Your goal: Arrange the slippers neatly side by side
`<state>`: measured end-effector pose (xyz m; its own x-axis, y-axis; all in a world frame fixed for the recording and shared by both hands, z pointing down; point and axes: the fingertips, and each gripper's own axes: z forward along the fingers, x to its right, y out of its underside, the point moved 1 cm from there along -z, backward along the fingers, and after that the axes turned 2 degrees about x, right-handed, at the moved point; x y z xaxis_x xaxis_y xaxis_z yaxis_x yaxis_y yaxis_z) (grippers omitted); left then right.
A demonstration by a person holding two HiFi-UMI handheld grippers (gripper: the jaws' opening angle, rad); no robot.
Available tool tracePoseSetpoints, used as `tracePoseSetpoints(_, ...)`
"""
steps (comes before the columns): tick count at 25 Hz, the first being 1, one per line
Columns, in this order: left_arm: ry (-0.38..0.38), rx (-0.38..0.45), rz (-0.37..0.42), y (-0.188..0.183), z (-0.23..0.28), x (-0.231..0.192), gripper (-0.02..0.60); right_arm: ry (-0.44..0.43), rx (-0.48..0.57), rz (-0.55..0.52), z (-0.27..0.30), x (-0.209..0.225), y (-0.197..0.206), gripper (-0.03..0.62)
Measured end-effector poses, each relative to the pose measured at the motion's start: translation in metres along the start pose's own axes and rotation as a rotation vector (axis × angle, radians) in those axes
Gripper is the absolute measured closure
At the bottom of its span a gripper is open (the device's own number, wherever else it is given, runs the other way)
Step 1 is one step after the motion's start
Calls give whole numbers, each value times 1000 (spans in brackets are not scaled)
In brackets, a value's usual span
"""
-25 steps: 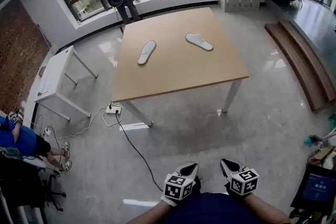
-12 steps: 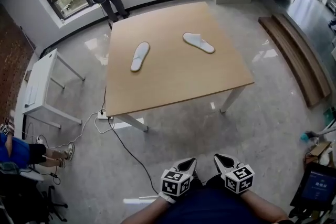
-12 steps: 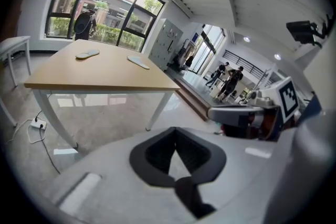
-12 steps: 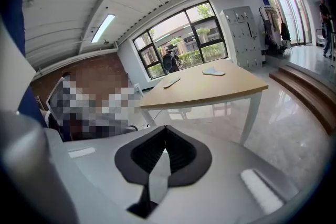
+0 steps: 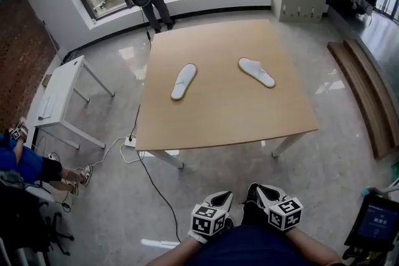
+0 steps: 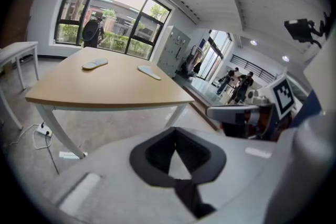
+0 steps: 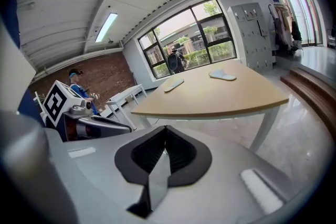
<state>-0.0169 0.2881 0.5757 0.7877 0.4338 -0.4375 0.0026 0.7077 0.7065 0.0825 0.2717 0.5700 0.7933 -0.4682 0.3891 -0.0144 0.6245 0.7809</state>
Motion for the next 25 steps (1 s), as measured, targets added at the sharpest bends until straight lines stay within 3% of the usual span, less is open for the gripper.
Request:
tracePoseSetpoints(12,-135,79,-26,-112,78,-34,578,-123,-6,-67,74,85,-108,585)
tracePoseSetpoints(18,-112,56,-14,-139,113,-34,578,-124,-25,-32,97,116,-121,585)
tracePoseSetpoints(25,-121,24,41,-164,137,-79,578,-113,-64,-14,141,133,-129,585)
